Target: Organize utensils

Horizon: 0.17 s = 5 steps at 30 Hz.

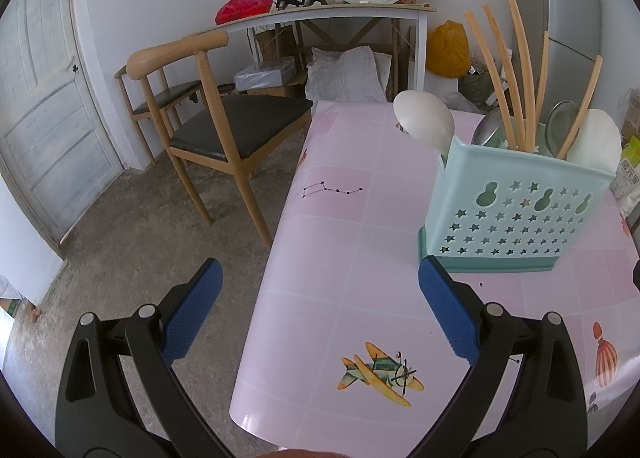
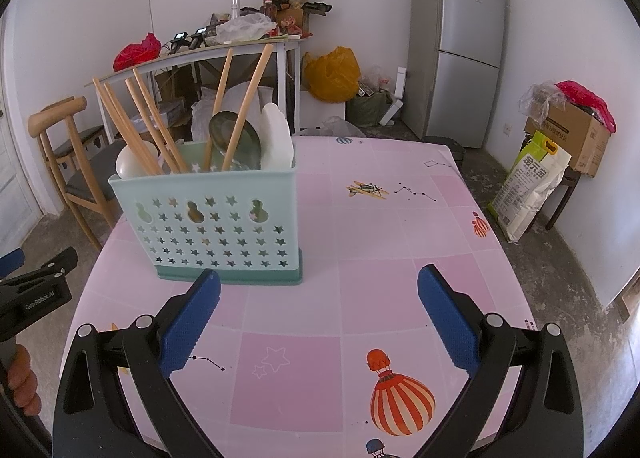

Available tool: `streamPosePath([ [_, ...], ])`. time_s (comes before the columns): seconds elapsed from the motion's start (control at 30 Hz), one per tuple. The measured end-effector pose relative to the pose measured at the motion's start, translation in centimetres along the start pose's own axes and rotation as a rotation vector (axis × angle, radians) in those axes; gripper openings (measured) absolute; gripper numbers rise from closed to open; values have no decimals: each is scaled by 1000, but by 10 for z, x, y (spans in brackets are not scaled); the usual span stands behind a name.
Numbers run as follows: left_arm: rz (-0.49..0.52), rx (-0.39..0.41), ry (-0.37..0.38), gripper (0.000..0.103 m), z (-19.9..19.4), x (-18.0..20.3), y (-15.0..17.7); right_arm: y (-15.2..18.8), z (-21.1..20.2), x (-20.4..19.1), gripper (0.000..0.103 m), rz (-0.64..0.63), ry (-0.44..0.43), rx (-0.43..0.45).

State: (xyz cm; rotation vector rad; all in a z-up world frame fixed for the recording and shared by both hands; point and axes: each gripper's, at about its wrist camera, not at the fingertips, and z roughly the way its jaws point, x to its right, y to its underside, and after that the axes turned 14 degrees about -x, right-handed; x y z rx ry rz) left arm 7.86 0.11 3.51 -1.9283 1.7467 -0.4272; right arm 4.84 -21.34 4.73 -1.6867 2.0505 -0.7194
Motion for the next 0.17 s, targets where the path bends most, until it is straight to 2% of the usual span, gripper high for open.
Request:
streamPosePath([
  [0.17, -3, -8, 5, 95, 4, -1, 1, 1, 0, 0, 96, 1, 0, 0],
])
